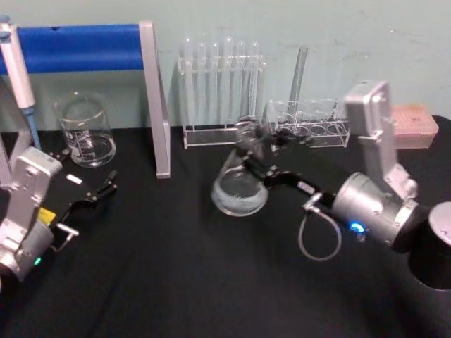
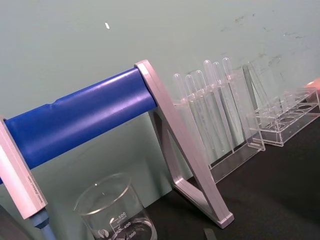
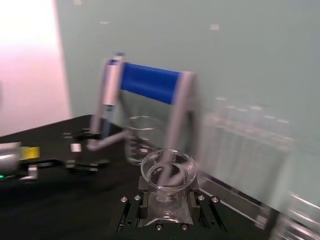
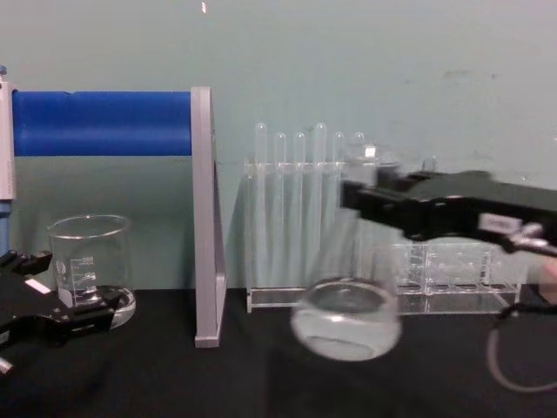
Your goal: Grasp the erlenmeyer flask with one hand, shake it three times, then place it back.
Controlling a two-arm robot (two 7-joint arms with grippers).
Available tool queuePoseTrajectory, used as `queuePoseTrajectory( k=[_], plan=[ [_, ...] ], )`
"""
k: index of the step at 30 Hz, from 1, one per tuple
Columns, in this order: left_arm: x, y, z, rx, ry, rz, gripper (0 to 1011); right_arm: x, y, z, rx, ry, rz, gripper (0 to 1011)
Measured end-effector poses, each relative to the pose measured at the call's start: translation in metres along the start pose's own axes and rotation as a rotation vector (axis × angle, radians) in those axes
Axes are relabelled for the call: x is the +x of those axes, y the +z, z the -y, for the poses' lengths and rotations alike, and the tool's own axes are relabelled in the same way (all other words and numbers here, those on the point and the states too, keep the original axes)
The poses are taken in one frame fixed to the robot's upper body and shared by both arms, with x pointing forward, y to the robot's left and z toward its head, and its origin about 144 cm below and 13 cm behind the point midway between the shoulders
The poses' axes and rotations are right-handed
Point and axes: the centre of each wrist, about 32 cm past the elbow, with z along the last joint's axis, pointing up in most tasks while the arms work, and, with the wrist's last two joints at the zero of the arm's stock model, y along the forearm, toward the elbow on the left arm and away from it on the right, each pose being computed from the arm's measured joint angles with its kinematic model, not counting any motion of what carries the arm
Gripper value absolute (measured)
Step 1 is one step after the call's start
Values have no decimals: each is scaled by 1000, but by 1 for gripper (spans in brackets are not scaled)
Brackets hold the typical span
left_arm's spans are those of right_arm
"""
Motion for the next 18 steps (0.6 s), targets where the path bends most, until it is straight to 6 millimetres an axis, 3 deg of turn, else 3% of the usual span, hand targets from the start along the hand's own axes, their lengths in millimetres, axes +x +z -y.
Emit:
queuePoseTrajectory(
  k=[10,18],
  plan=[
    [0,0,0,0,0,0,1001,-10,1,-26,11,133,-6,447],
    [0,0,0,0,0,0,1001,-2,1,-21,16,70,-14,447]
  ],
)
